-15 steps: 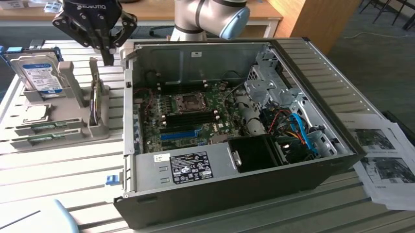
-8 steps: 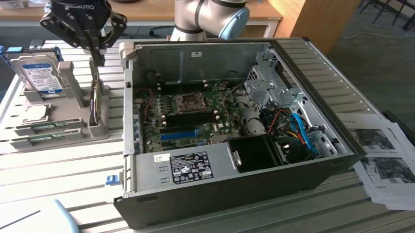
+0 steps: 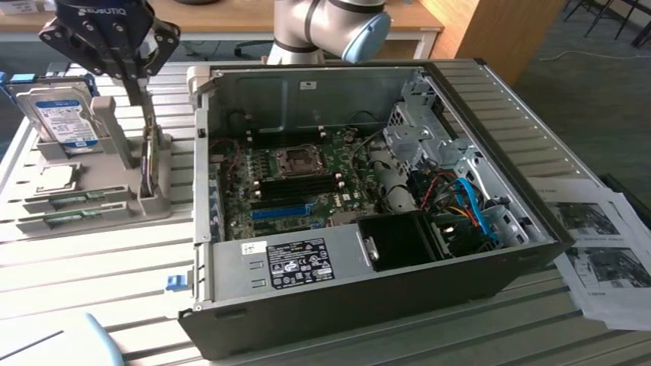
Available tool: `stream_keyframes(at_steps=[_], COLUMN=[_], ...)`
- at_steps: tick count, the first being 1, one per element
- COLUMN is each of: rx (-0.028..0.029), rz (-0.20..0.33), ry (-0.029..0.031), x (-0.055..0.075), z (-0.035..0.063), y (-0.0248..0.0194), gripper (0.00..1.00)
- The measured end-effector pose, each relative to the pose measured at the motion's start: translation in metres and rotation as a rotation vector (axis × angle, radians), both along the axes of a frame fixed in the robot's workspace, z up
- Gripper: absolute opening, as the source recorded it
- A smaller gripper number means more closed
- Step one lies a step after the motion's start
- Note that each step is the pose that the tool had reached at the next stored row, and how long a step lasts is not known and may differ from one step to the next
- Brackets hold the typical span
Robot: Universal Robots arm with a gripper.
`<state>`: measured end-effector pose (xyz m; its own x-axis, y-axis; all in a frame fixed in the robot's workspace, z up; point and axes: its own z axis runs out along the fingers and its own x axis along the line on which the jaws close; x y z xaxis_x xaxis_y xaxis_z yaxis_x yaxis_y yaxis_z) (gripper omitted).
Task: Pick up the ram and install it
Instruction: 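Reach for the ram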
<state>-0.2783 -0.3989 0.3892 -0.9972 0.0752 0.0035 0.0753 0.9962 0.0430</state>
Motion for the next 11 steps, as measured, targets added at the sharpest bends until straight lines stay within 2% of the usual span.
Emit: stream_keyframes(at_steps=[11], rx=[0.0001], rz=[0.000], ry=[0.0065], x=[-0.027], z=[-0.0009], y=[0.0000], gripper=[0.09])
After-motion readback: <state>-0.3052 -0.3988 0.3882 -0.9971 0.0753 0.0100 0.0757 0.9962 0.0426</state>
